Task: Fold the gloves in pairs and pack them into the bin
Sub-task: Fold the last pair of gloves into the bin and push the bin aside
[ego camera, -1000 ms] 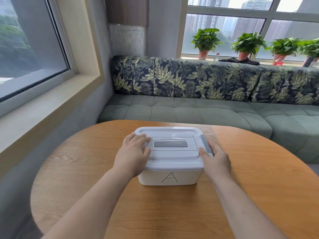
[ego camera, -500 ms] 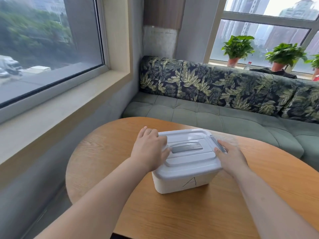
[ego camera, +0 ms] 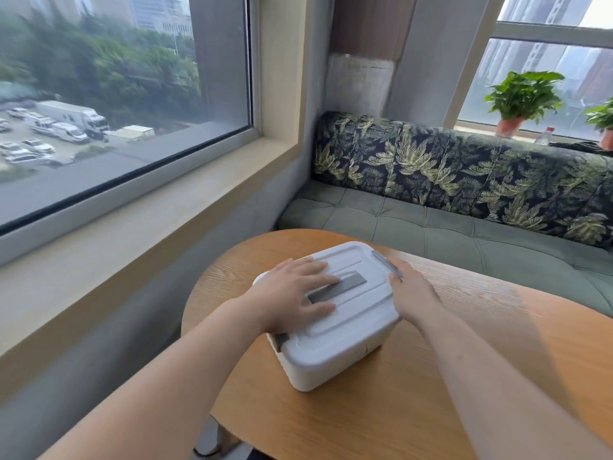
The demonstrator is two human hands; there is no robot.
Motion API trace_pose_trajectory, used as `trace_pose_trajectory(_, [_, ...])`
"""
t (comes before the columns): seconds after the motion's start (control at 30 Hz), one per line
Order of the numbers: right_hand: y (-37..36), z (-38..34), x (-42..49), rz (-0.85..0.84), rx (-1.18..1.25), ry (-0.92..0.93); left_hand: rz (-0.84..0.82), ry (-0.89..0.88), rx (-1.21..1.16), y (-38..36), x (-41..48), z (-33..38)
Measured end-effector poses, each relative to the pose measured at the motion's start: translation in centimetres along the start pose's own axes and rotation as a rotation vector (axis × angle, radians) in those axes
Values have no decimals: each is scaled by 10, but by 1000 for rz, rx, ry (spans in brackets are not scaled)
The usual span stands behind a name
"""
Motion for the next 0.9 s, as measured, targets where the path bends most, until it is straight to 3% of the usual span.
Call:
trace_pose_trajectory(0.27, [-49, -61, 19, -58, -280, -15, 14, 187, -36, 15, -25, -56])
trace_pose_trajectory(0.57, [-96, -111, 34, -88, -289, 55, 110, 432, -77, 17, -30, -86])
trace_pose_trajectory(0.9, [-103, -121, 36, -114, -274, 87, 201, 562, -56, 16, -28, -84])
Point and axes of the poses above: each hand's wrist, its own x-axis towards the middle knuckle, its own y-axis out of the back of the hand, z = x × y, the point moved 10 cm from there along x, towards the middle knuckle, and after that the axes turned 11 degrees about -z, right-handed, at the moved point
